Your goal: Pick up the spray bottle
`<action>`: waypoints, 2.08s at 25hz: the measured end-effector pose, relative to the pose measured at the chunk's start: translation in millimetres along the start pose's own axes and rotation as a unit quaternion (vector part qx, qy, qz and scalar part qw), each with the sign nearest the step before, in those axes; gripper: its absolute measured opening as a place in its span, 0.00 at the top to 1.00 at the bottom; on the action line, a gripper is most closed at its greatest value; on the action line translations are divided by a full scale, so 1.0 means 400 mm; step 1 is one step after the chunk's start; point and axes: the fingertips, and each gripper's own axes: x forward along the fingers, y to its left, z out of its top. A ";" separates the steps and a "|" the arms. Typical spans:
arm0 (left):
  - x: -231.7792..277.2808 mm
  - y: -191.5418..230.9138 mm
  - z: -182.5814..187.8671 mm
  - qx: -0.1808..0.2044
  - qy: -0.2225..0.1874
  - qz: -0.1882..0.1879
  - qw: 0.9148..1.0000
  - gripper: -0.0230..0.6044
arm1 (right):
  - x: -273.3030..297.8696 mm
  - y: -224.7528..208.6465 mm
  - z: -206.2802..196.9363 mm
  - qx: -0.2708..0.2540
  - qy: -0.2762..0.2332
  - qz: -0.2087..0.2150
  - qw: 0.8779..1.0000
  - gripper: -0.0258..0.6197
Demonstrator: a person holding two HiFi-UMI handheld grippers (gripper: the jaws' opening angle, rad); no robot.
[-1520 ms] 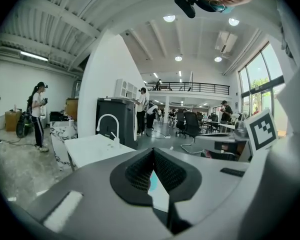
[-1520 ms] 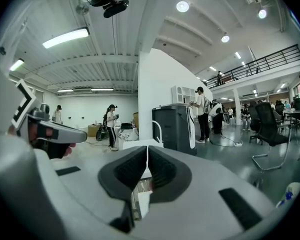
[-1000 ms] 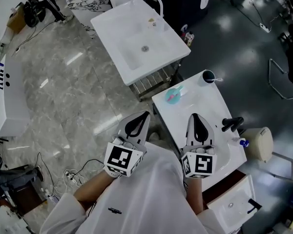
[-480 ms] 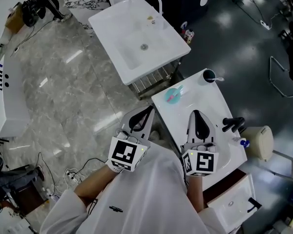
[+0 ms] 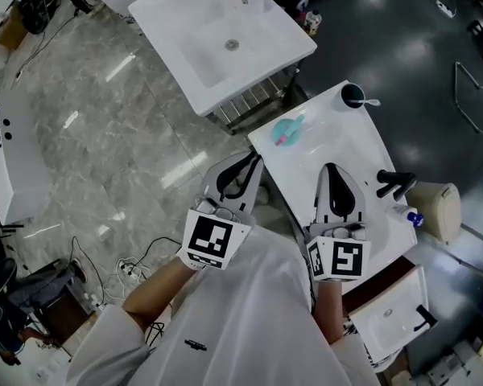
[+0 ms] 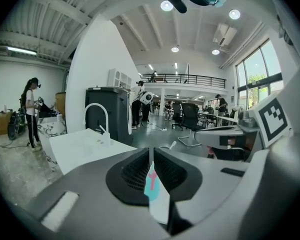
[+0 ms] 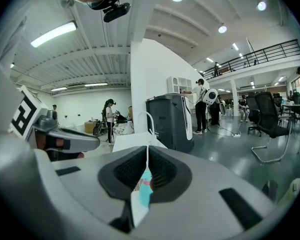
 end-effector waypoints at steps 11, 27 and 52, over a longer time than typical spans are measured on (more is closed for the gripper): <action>0.104 -0.022 -0.024 0.023 0.053 -0.048 0.997 0.80 | 0.049 -0.031 -0.068 0.020 0.021 -0.001 1.000 0.95; 0.277 -0.033 -0.118 0.047 0.186 -0.081 0.978 0.72 | 0.115 -0.079 -0.167 0.039 0.046 -0.006 0.998 0.95; 0.436 -0.053 -0.290 0.074 0.242 -0.072 0.965 0.60 | 0.139 -0.127 -0.286 0.098 0.068 -0.029 0.992 0.95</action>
